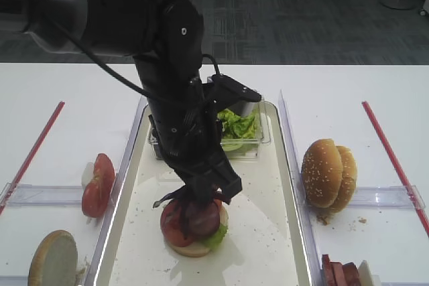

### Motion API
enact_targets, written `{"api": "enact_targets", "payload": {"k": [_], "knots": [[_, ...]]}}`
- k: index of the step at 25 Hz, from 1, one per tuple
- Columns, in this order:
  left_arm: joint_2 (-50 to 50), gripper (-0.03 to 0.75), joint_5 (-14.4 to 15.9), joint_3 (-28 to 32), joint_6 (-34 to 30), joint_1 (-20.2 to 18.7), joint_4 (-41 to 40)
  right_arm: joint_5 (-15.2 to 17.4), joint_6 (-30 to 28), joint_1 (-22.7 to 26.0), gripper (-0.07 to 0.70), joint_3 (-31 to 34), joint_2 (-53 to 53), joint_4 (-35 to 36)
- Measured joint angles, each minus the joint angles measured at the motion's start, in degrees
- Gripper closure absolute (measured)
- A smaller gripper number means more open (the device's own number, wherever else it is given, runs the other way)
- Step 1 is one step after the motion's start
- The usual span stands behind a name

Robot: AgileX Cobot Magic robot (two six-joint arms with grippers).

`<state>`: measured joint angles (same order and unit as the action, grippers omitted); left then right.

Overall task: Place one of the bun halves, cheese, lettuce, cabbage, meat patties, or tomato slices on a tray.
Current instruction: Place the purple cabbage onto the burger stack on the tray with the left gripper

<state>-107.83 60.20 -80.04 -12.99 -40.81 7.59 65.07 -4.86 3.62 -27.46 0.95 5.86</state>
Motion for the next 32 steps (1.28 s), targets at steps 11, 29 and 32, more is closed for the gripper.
{"api": "enact_targets", "payload": {"k": [11, 29, 32], "knots": [[0.0, 0.697, 0.08, 0.0, -0.05, 0.0, -2.35, 0.0, 0.0, 0.0, 0.595, 0.0, 0.0, 0.0], [0.0, 0.697, 1.39, 0.0, -0.48, 0.0, -0.76, 0.0, 0.0, 0.0, 0.595, 0.0, 0.0, 0.0], [-0.14, 0.697, 1.85, 0.0, -1.1, 0.0, -0.62, 0.0, 0.0, 0.0, 0.595, 0.0, 0.0, 0.0]]}}
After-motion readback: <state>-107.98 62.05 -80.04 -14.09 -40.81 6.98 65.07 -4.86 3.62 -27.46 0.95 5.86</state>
